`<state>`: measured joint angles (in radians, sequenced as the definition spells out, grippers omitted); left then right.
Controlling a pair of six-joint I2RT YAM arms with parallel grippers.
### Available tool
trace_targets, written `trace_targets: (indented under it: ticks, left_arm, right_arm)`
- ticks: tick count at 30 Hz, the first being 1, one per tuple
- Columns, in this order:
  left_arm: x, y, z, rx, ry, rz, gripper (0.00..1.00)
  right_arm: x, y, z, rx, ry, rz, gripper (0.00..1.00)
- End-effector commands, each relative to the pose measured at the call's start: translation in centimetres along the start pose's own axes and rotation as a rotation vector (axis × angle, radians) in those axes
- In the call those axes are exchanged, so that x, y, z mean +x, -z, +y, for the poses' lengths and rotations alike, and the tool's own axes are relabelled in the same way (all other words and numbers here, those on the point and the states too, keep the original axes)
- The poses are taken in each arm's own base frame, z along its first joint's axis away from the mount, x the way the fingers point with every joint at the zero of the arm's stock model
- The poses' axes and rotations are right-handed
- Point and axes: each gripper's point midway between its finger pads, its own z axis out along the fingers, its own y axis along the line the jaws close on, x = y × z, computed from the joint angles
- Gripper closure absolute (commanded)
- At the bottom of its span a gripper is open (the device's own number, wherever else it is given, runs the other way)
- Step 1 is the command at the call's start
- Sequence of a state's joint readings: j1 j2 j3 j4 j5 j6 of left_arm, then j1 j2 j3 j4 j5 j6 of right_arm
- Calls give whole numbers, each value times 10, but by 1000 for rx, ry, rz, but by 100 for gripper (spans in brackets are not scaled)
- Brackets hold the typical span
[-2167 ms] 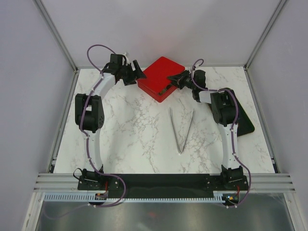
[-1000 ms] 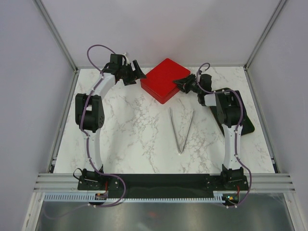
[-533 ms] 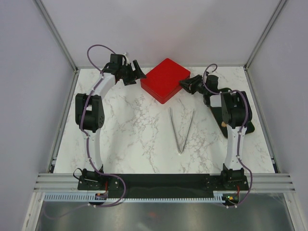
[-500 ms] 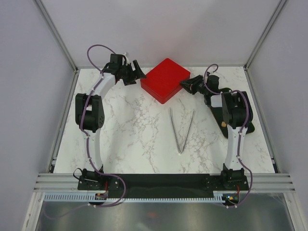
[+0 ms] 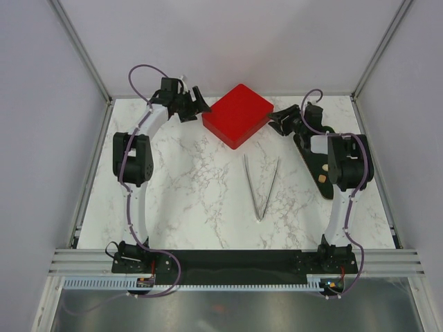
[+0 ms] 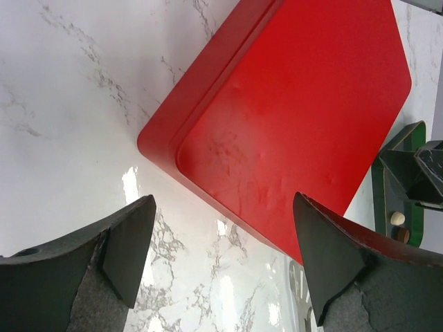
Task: Pack the chocolate
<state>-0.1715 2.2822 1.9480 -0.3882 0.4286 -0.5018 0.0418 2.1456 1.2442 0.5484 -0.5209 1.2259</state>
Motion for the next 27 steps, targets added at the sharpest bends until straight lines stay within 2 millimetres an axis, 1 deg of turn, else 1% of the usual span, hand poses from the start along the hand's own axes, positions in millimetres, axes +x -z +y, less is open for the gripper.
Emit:
trace_targets:
  ticks: [1,2,3,4,6,7,9,10,11,12,18,20,21,25,27]
  left_arm:
    - [-21,-5,-4,19,-33,-50,12]
    - [-24,-6,-5,23,-34,-56,12]
    - [-22,-11,-3,24,-33,-49,13]
    - [-21,-12,-3,30,-31,-45,13]
    - [-22,-15,-4,41,-31,-45,14]
    - [-20,-19,-3,43,-30,-39,14]
    - [-20,-20,-2,49,-32,-38,15]
    - [-20,-22,-1,50,-32,-39,15]
    - [-20,-22,0,48,-34,-40,16]
    - [-18,-23,0,50,-33,-36,16]
    - [-13,-30,3,63,-31,-21,22]
    - [-10,-32,3,68,-32,-12,23]
    - [-9,-33,6,64,-29,-10,26]
    - [-5,-36,9,62,-21,0,28]
    - [-2,-38,11,59,-16,6,28]
  right_arm:
    - [-11,-6,29,-55,56,-32,46]
    - [-12,-9,26,-53,57,-31,46]
    - [-12,-12,24,-44,58,-31,46]
    - [-14,-15,27,-51,65,-34,46]
    - [-13,-22,24,-47,68,-33,46]
    - [-16,-25,28,-57,74,-39,46]
    - [-15,-33,16,-28,65,-30,46]
    - [-18,-37,19,-26,69,-31,46]
    - [-15,-42,10,-6,65,-20,46]
    - [-14,-44,6,11,59,-14,47]
    - [-16,-50,-2,51,86,-33,47]
    - [-17,-52,-2,54,105,-40,47]
    - [-17,-53,-3,67,109,-38,48]
    - [-17,-57,-17,107,124,-38,49]
    - [-18,-56,-31,159,128,-46,49]
